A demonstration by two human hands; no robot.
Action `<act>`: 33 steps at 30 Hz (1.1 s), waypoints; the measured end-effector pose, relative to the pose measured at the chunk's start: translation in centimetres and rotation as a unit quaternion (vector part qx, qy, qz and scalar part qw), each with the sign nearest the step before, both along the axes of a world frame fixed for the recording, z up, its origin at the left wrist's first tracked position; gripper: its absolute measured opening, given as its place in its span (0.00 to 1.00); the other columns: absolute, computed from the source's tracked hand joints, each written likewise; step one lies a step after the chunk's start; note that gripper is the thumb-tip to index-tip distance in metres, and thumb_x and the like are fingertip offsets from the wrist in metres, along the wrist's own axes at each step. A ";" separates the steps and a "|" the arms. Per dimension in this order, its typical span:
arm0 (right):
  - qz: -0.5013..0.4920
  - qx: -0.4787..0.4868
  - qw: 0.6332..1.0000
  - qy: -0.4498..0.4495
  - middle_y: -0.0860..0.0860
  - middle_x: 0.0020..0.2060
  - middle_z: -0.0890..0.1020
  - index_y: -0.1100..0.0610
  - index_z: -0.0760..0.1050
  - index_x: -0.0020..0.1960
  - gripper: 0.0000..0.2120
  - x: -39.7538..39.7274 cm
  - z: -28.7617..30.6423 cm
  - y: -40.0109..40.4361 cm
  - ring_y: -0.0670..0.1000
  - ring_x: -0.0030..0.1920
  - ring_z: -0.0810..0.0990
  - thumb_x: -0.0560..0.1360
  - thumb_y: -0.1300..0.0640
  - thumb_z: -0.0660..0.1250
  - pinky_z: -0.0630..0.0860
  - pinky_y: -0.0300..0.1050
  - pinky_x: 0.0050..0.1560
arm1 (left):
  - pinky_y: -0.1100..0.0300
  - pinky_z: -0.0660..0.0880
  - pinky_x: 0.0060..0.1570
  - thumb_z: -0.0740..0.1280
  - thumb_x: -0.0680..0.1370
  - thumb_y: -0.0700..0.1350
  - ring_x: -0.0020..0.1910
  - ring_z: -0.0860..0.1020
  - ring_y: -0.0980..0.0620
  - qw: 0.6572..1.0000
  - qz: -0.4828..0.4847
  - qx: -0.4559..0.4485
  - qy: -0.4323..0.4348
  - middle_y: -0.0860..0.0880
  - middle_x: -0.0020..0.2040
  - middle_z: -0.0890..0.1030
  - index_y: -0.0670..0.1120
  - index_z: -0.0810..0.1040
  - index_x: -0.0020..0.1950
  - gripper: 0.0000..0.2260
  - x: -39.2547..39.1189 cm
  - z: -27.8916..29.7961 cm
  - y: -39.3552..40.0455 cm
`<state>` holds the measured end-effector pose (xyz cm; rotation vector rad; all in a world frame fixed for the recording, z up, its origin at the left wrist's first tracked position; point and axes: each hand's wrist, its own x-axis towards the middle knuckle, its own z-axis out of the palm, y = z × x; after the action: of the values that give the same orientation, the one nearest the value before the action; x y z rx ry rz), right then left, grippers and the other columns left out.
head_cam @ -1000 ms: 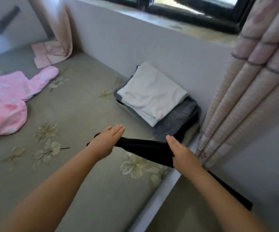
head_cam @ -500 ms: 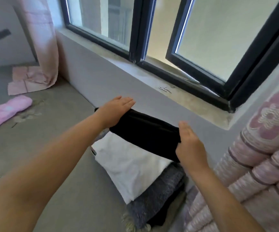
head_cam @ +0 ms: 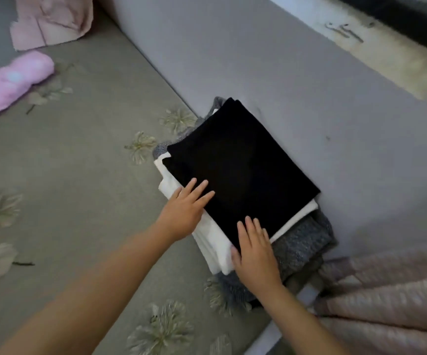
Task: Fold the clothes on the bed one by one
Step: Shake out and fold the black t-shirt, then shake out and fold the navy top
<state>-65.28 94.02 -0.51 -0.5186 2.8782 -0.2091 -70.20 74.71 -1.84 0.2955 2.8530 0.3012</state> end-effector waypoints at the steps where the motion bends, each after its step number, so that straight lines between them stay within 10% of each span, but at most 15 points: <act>1: 0.007 -0.021 0.998 0.054 0.66 0.62 0.73 0.68 0.71 0.63 0.29 -0.6 -0.7 0.3 0.66 0.63 0.71 0.66 0.57 0.74 0.68 0.60 0.60 | 0.51 0.45 0.72 0.54 0.81 0.47 0.75 0.42 0.47 0.999 0.026 0.019 0.012 0.50 0.76 0.47 0.53 0.51 0.75 0.23 0.3 -0.5 0.4; 10: 0.053 0.000 0.998 0.033 0.63 0.71 0.61 0.64 0.59 0.71 0.30 -3.3 -2.4 0.9 0.62 0.71 0.59 0.74 0.53 0.66 0.51 0.54 0.70 | 0.50 0.44 0.72 0.50 0.82 0.47 0.75 0.43 0.48 0.992 0.119 -0.017 -0.022 0.52 0.76 0.45 0.54 0.46 0.75 0.23 0.5 -0.8 2.7; 15: 0.165 -0.103 0.972 0.132 0.67 0.57 0.77 0.68 0.75 0.57 0.19 -3.1 0.9 -0.9 0.65 0.57 0.77 0.70 0.58 0.60 0.71 0.59 0.59 | 0.49 0.46 0.72 0.52 0.80 0.41 0.75 0.42 0.48 0.967 0.251 -0.003 0.049 0.50 0.77 0.46 0.53 0.53 0.75 0.23 4.0 2.8 1.5; 20: 0.313 -0.185 0.923 0.126 0.66 0.54 0.79 0.67 0.78 0.54 0.27 -1.1 6.0 -9.7 0.67 0.54 0.78 0.55 0.67 0.78 0.73 0.67 0.49 | 0.53 0.46 0.71 0.52 0.80 0.44 0.75 0.45 0.49 0.905 0.415 -0.047 0.086 0.50 0.76 0.50 0.53 0.55 0.74 0.22 13.0 7.6 -3.6; 33: 0.630 -0.231 0.734 0.105 0.58 0.45 0.84 0.60 0.83 0.45 0.22 31.4 15.8 -25.8 0.60 0.47 0.83 0.54 0.52 0.81 0.78 0.61 0.41 | 0.56 0.53 0.69 0.53 0.80 0.51 0.74 0.54 0.51 0.678 0.717 -0.150 0.053 0.49 0.75 0.58 0.51 0.58 0.73 0.21 53.7 16.0 -6.8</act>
<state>-33.90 68.23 15.26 -2.4709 1.9128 -0.6171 -16.50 67.95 14.15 -2.0688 2.4275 0.0309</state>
